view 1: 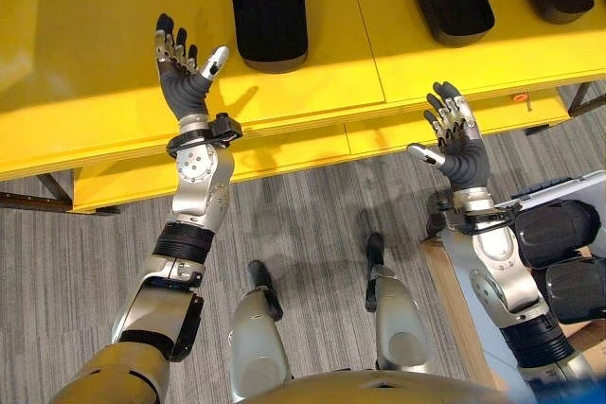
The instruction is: Move parts from the plastic box to the shelf.
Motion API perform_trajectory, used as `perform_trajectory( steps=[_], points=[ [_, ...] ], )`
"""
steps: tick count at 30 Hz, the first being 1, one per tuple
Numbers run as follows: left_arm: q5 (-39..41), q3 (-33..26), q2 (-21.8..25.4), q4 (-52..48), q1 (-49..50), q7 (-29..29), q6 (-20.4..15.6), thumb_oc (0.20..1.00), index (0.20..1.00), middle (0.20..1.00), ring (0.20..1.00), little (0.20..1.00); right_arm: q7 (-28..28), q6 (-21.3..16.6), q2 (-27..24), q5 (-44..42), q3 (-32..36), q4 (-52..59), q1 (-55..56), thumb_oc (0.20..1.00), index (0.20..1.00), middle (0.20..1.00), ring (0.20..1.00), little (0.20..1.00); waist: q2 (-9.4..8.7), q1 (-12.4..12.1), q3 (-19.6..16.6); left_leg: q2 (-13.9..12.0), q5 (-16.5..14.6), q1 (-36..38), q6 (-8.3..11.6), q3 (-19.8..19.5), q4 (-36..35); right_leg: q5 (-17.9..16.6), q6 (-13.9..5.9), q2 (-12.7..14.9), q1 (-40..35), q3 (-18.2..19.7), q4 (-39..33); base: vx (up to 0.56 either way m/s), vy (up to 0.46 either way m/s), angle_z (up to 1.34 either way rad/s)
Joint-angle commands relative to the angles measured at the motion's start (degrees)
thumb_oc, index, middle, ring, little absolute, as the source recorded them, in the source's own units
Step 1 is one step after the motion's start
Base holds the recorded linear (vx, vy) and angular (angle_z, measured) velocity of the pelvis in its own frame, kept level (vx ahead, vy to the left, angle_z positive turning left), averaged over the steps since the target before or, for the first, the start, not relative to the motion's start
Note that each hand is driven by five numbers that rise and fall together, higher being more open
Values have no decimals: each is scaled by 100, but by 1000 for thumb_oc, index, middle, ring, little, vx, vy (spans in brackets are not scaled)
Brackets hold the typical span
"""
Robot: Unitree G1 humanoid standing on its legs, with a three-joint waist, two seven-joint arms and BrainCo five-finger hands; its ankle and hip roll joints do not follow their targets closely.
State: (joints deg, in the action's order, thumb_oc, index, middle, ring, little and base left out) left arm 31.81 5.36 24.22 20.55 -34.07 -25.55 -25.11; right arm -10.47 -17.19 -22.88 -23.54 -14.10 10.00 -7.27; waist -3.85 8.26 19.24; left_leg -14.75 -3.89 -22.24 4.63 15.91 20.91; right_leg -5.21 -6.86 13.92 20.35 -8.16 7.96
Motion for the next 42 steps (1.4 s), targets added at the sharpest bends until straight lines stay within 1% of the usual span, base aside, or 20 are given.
perform_trajectory(
  steps=[1, 5, 12, 13, 14, 15, 16, 19, 21, 26, 30, 33, 42],
  points=[
    [-442, -224, 512, 285, -435, -304, -182, 1000, 1000, 1000, 1000, 1000, -58, -297, -54, -144, 235, 451, -95, 1000, 1000, 1000, 1000, 1000, -52, -78, -30, -346, 229, 122, 392, -472, -154, 386, -278, 263, -434, 56, 509, 2, 13, -8],
    [-433, -251, 677, 725, -658, -450, -125, 1000, 1000, 1000, 1000, 1000, -71, -312, -111, -200, 182, 446, -115, 1000, 1000, 1000, 1000, 1000, -68, -34, -7, -350, 217, 71, 395, -470, -118, 390, -279, 261, -384, 82, 539, -2, 11, -8],
    [-465, 112, 908, 1646, -1219, -354, 94, 1000, 1000, 1000, 1000, 1000, -40, -351, -230, -281, 99, 480, -80, 1000, 1000, 1000, 1000, 1000, -107, 101, 99, -368, 166, -102, 391, -421, 57, 366, -271, 253, -210, 145, 617, 8, 7, -2],
    [-372, 234, 892, 1937, -1362, -238, 161, 1000, 1000, 1000, 1000, 1000, -23, -357, -252, -301, 73, 495, -70, 1000, 1000, 1000, 1000, 1000, -111, 146, 117, -394, 13, -77, 448, -452, 111, 472, -312, 223, -218, 203, 648, -13, 22, -9],
    [-368, 239, 896, 1949, -1381, -234, 154, 1000, 1000, 1000, 1000, 1000, -23, -359, -250, -302, 80, 499, -77, 1000, 1000, 1000, 1000, 1000, -128, 146, 137, -383, 149, -140, 387, -413, 97, 356, -273, 238, -160, 187, 622, 69, 19, -16],
    [-384, 284, 897, 2005, -1452, -218, 175, 1000, 1000, 1000, 1000, 1000, -17, -363, -260, -302, 80, 501, -71, 1000, 1000, 1000, 1000, 1000, -115, 150, 133, -408, -2, -94, 450, -447, 136, 477, -314, 218, -198, 218, 657, -13, 22, -20],
    [-295, 427, 832, 2268, -1680, -112, 241, 1000, 1000, 1000, 1000, 1000, 9, -376, -273, -306, 66, 520, -40, 1000, 1000, 1000, 1000, 1000, -133, 209, 165, -428, -24, -162, 441, -439, 192, 467, -325, 212, -133, 240, 673, 67, 23, -20],
    [-309, 497, 830, 2353, -1764, -87, 265, 1000, 1000, 1000, 1000, 1000, 9, -384, -263, -321, 65, 513, -34, 1000, 1000, 1000, 1000, 1000, -141, 227, 178, -430, -30, -189, 439, -437, 210, 463, -330, 212, -119, 243, 675, -7, 9, -5],
    [-228, 614, 681, 2561, -1915, 18, 313, 1000, 1000, 1000, 1000, 1000, 30, -400, -281, -337, 43, 533, -14, 1000, 1000, 1000, 1000, 1000, -163, 288, 225, -433, -52, -269, 435, -425, 278, 454, -330, 218, -44, 267, 710, -6, 14, -2],
    [-165, 670, 533, 2767, -2035, 89, 367, 1000, 1000, 1000, 1000, 1000, 45, -392, -309, -338, 40, 531, 8, 1000, 1000, 1000, 1000, 1000, -194, 326, 239, -434, -76, -319, 433, -415, 313, 445, -330, 217, 19, 286, 729, 0, 0, 0],
    [-112, 654, 396, 2688, -2001, 88, 343, 1000, 1000, 1000, 1000, 1000, 33, -406, -317, -317, 49, 531, 21, 1000, 1000, 1000, 1000, 1000, -203, 337, 261, -448, -100, -373, 427, -417, 362, 452, -325, 212, 80, 302, 770, 0, 0, 0],
    [7, 559, 171, 2615, -1869, 15, 316, 1000, 1000, 1000, 1000, 1000, 13, -392, -297, -318, 15, 518, 9, 1000, 1000, 1000, 1000, 1000, -212, 328, 276, -459, -123, -419, 429, -402, 403, 469, -306, 194, 129, 317, 800, 0, 0, 0],
    [48, 446, 142, 2616, -1768, -25, 327, 1000, 1000, 1000, 1000, 1000, 1, -387, -316, -335, 21, 517, 41, 1000, 1000, 1000, 1000, 1000, -223, 319, 277, -462, -134, -441, 418, -377, 408, 482, -294, 185, 202, 343, 831, 0, 0, 0]
  ],
)
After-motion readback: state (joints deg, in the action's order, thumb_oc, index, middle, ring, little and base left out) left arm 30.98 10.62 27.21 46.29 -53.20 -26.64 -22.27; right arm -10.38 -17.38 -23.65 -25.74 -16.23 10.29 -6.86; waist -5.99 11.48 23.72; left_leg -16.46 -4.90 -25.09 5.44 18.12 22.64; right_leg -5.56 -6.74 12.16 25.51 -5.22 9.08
